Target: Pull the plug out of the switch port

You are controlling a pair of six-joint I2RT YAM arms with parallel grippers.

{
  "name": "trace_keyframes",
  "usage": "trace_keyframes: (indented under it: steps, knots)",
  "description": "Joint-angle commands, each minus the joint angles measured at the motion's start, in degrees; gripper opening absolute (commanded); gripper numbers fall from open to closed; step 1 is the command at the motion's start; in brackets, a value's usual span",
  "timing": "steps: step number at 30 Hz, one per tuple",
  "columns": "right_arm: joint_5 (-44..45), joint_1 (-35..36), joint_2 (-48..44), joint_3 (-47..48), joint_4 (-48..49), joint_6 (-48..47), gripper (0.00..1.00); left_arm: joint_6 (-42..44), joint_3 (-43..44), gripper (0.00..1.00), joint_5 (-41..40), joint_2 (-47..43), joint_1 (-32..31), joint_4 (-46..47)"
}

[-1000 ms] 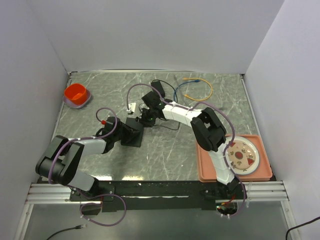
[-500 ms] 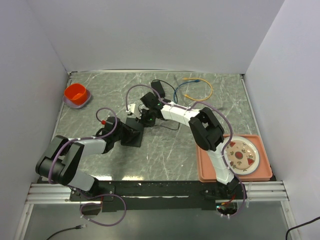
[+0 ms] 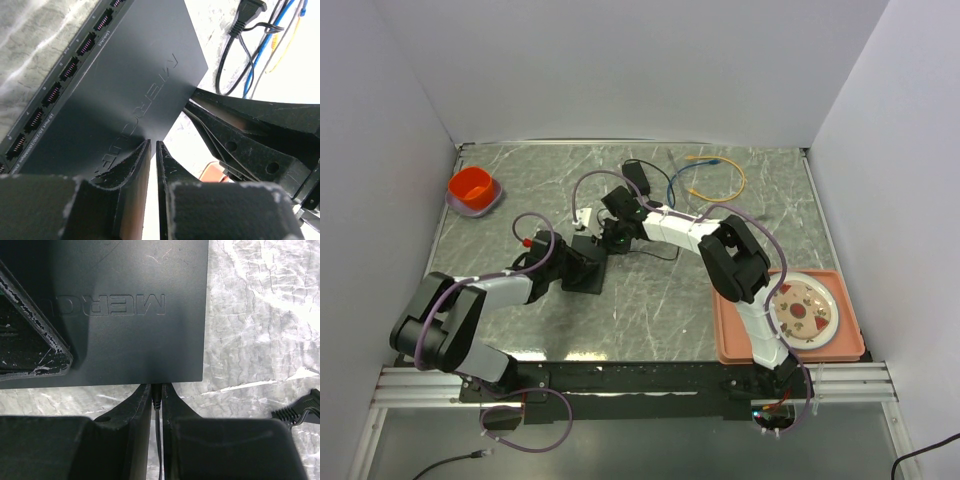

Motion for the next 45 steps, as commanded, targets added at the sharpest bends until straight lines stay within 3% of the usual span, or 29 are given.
trace_keyframes:
  steps: [1,7,11,17,22,32,38,39,41,42,45]
  knots:
    - [0.9,0.9,-1.0,-0.8,-0.7,2.4,0.0,3.0,0.3,0.18,-3.4,0.6,-0.1,-8.9]
    - [0.7,0.9,-0.4,-1.7,-1.0,5.9,0.0,4.0,0.9,0.12,-0.7,1.1,-0.4,-8.1]
    - [0.9,1.2,-0.4,-2.0,-0.9,10.7,0.0,11.0,2.6,0.11,-1.0,-0.8,-1.0,-12.0]
    - [1.2,1.1,0.1,-1.2,-1.3,22.7,0.0,17.4,1.9,0.18,-5.4,-9.1,-1.1,-17.7]
    - [-1.4,1.5,-0.5,-2.4,0.0,31.3,0.0,20.1,3.1,0.29,-6.9,-14.0,-1.0,-22.0]
    - [4.6,5.0,-1.6,-6.8,1.3,45.5,0.0,20.5,7.8,0.26,-9.2,-8.3,-0.3,-24.9]
    - [8.8,8.0,-1.5,-9.9,3.3,51.3,0.0,20.7,9.3,0.29,-12.4,-9.8,-0.3,-24.9]
    - [9.0,8.1,-1.4,-10.2,3.8,52.1,0.0,20.5,8.1,0.32,-12.7,-11.3,-0.4,-22.8]
    - [9.7,8.4,-1.5,-11.1,4.2,54.4,0.0,18.4,6.2,0.53,-14.4,-13.4,-0.6,-20.7]
    - [9.8,8.4,-1.7,-11.4,4.7,55.0,0.0,17.3,4.0,0.78,-15.0,-15.5,-0.7,-18.3]
    - [9.6,8.5,-2.1,-13.5,5.4,57.4,0.0,14.7,0.7,0.98,-14.6,-17.4,-0.8,-13.6]
